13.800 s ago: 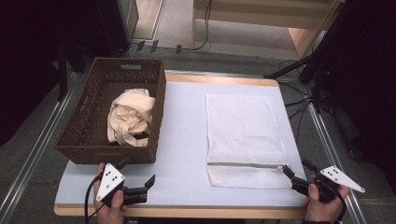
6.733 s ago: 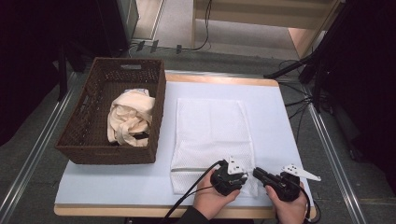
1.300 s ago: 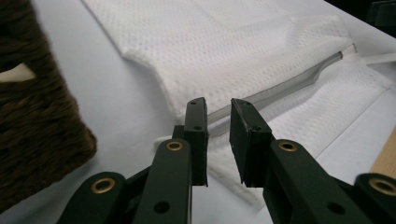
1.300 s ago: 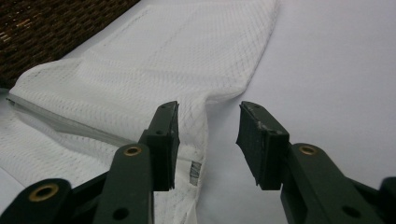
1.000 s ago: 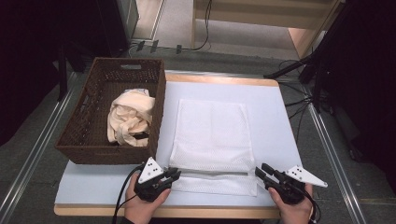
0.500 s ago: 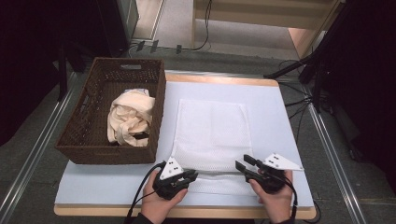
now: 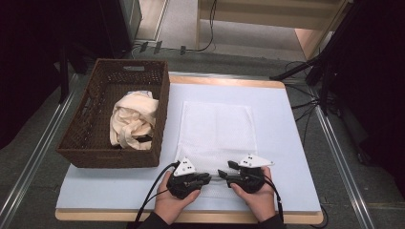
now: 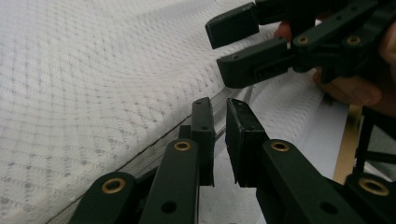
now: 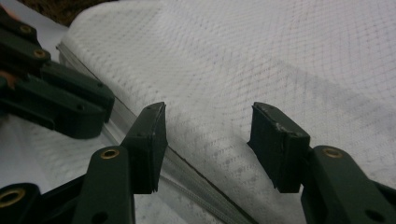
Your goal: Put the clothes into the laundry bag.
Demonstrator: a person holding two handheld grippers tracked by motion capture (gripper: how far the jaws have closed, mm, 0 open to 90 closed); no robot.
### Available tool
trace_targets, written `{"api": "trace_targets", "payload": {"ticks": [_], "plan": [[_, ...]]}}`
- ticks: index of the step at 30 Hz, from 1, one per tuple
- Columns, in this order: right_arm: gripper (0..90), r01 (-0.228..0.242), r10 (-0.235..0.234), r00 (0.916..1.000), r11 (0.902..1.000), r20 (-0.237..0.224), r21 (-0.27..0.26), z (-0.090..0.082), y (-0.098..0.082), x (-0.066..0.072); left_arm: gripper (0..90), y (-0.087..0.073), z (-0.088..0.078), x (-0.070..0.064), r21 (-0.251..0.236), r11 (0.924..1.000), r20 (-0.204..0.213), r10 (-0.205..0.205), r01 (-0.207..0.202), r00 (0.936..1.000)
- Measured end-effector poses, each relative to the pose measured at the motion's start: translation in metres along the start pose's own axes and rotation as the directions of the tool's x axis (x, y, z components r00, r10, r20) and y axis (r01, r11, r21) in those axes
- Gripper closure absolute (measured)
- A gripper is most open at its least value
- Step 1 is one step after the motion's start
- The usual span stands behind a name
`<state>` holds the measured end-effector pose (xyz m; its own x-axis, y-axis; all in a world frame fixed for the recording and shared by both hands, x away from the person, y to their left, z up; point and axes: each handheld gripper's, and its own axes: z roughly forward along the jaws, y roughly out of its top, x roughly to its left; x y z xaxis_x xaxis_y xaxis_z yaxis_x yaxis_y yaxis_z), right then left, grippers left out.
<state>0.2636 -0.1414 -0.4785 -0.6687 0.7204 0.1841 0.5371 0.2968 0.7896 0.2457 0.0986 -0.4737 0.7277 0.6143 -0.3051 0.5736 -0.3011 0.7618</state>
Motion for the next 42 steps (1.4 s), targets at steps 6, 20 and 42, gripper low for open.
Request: {"api": "trace_targets", "payload": {"ticks": [6,20,42], "plan": [[46.7,-0.02,0.02,0.9998,0.9996,0.003,0.02,0.004,-0.006,-0.006,81.8,-0.003,0.002,-0.003,0.015,0.9997,-0.015,0.022,-0.022,0.9996],[83.9,-0.004,0.002,0.9962,0.9995,0.087,0.03,0.006,-0.006,0.001,83.4,-0.002,0.01,-0.009,0.083,0.9945,-0.068,0.069,-0.064,0.9952],[90.0,-0.087,0.094,0.9928,0.9922,0.075,-0.09,-0.022,0.018,-0.028,87.6,-0.001,0.011,-0.01,0.103,0.9906,-0.088,0.099,-0.09,0.9911]]}}
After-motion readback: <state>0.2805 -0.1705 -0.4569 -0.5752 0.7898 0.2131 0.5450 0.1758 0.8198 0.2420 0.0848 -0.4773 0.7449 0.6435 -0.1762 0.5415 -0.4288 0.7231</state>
